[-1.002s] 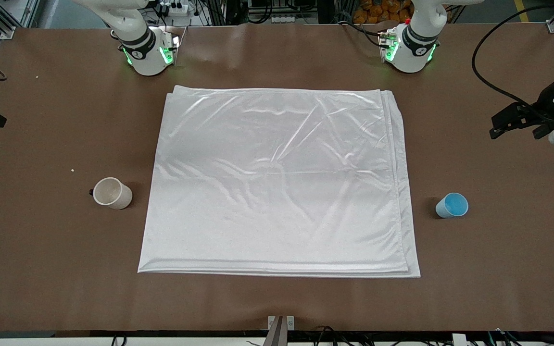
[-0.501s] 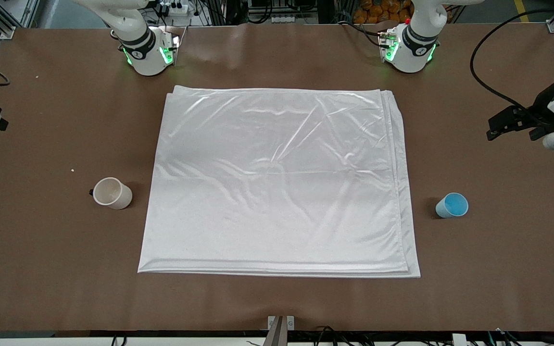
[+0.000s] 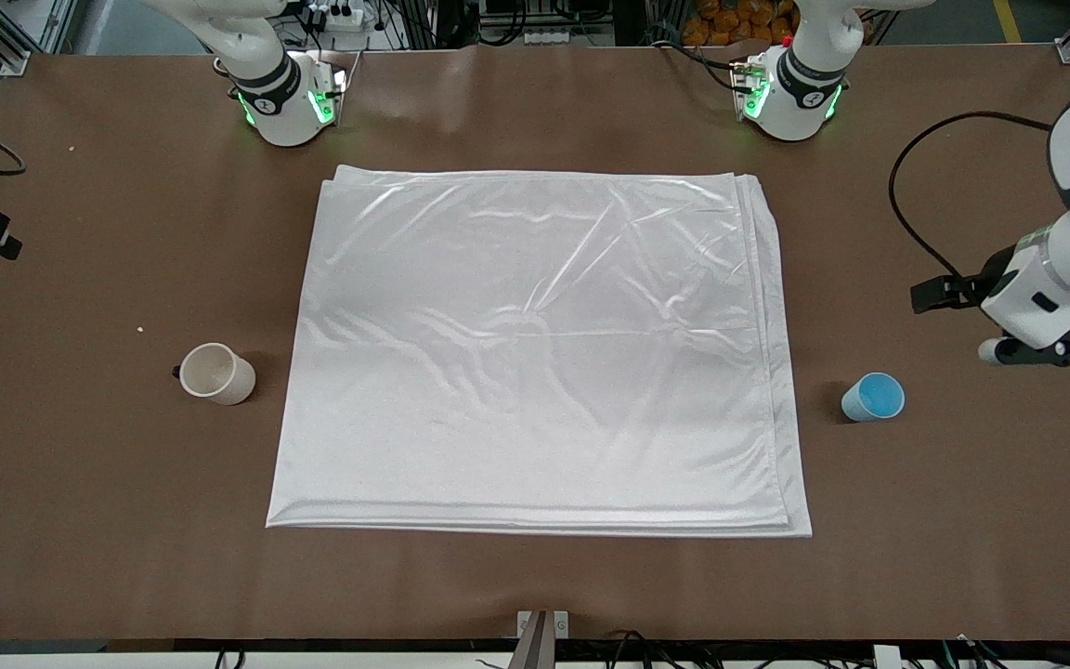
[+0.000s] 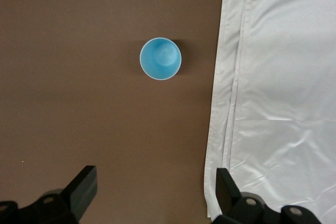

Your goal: Place blue cup into white mug on cloth

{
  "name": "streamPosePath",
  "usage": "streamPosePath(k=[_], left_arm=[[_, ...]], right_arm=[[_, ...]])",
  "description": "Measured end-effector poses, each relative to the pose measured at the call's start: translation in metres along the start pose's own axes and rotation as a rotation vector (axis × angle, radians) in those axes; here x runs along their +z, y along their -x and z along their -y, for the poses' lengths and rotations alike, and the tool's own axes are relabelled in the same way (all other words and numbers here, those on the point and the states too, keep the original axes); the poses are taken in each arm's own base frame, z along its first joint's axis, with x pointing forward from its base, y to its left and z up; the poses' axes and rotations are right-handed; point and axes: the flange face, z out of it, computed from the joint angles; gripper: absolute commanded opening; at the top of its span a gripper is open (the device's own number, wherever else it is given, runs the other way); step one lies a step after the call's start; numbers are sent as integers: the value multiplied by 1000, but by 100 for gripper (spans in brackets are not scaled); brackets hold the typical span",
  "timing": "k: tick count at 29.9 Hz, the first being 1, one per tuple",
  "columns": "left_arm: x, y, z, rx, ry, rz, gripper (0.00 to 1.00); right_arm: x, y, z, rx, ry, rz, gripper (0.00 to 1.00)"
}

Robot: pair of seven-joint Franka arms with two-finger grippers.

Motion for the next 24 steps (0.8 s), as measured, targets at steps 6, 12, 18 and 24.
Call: streamPosePath(k=[6, 12, 18, 24], left_arm=[[52, -29, 8, -9, -43, 53, 100], [92, -52, 27, -35, -47, 72, 100], [118, -68, 35, -43, -47, 65, 100], [149, -85, 36, -42, -49, 52, 100]], right_arm=[[5, -1, 0, 0, 0, 2, 100], [17, -3, -5, 2, 2, 4, 100], [36, -3, -18, -28, 2, 23, 100], [56, -2, -30, -117, -2, 51, 100]])
